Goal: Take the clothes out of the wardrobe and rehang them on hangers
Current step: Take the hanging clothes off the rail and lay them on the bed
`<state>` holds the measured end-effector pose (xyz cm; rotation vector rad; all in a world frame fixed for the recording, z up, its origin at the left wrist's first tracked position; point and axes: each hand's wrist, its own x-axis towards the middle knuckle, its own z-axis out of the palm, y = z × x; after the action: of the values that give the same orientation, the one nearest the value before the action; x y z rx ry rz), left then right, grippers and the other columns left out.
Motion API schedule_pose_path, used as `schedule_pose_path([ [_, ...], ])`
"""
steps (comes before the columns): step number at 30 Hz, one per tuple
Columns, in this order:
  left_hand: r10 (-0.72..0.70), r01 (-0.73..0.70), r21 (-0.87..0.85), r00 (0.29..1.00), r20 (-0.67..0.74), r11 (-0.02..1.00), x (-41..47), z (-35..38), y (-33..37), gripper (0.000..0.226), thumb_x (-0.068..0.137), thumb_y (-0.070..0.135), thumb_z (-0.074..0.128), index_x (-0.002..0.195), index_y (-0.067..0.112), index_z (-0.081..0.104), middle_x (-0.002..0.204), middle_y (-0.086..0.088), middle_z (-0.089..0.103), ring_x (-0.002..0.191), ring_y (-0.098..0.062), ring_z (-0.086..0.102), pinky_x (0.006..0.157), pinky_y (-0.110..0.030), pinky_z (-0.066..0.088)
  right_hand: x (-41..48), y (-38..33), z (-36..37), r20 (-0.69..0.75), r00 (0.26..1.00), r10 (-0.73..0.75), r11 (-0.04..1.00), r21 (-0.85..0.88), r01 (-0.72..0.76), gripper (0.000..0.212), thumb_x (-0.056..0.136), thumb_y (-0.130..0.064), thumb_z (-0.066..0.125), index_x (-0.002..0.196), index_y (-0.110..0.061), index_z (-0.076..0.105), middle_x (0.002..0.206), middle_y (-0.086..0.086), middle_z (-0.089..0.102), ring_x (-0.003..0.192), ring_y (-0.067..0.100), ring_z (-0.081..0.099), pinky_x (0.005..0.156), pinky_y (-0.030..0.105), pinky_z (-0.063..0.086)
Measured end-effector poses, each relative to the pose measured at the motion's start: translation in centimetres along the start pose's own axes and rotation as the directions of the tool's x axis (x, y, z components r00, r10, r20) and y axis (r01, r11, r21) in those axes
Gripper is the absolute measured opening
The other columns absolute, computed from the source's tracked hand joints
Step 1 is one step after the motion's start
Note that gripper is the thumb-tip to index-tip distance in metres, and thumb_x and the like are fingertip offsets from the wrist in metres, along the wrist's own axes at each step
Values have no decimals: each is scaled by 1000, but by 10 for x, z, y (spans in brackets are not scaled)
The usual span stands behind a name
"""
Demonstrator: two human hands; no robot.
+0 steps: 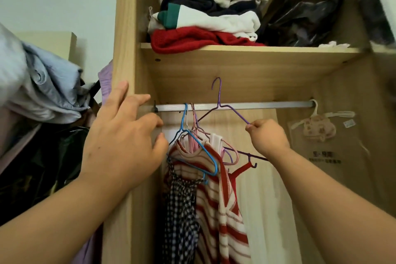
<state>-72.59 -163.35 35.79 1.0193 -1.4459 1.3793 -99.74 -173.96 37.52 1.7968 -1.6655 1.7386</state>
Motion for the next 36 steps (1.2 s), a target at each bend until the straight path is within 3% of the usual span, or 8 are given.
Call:
schedule_pose_path([
  [8,21,-24,26,993,119,999,-14,-9,19,38,72,39,49,88,16,74,132,-16,55,135,-41,32,104,-56,28,-65,36,-88,-99,995,7,999,-44,-12,26,96,-23,51,100,-6,70,89,11,65,80,23,54,66,29,36],
  [12,73,-8,-228,958,278,974,-20,-13,57,47,72,46,42,109,31,68,143,-1,48,142,-25,27,110,-53,23,-113,51,-133,-98,994,50,998,-39,-54,16,93,-25,57,86,-18,69,82,1,64,76,15,57,60,24,39],
  [17,329,29,-657,848,415,753,-44,-3,118,69,74,52,29,138,35,46,152,13,33,143,-6,19,115,-31,16,-179,62,-172,-55,986,160,986,-44,-162,14,87,-27,65,75,-25,71,79,-7,71,71,2,60,65,17,46],
  [19,367,98,-750,826,428,654,-57,6,138,67,78,48,37,143,33,38,153,12,30,142,-4,23,115,-26,19,-208,60,-186,-17,980,201,978,-55,-201,15,86,-26,66,71,-26,71,64,-15,68,60,-4,59,52,6,40],
  [24,420,298,-838,758,499,457,-96,35,180,61,96,36,46,150,24,22,157,5,22,143,-10,22,116,-27,19,-277,39,-211,6,940,340,931,-142,-336,13,83,-20,69,72,-18,75,47,-14,57,44,-2,45,47,9,34],
  [27,478,435,-860,714,511,268,-126,41,200,46,98,36,43,143,27,37,146,4,40,136,-16,37,112,-35,31,-322,25,-219,-84,903,422,890,-155,-430,13,80,-20,72,68,-21,75,51,-10,61,46,-1,45,52,19,37],
  [30,516,446,-882,726,455,149,-155,34,216,28,97,46,37,113,31,55,113,3,63,105,-22,59,90,-39,47,-383,8,-221,-172,851,497,846,-122,-519,12,80,-17,71,68,-19,76,49,-3,50,48,10,40,50,24,31],
  [36,711,437,-899,643,284,-36,-213,-8,215,31,90,48,43,76,26,59,67,4,60,70,-23,57,71,-38,46,-535,-38,-193,-444,637,630,671,-102,-735,22,85,-10,65,67,-21,74,44,-6,46,44,7,38,45,16,31],
])
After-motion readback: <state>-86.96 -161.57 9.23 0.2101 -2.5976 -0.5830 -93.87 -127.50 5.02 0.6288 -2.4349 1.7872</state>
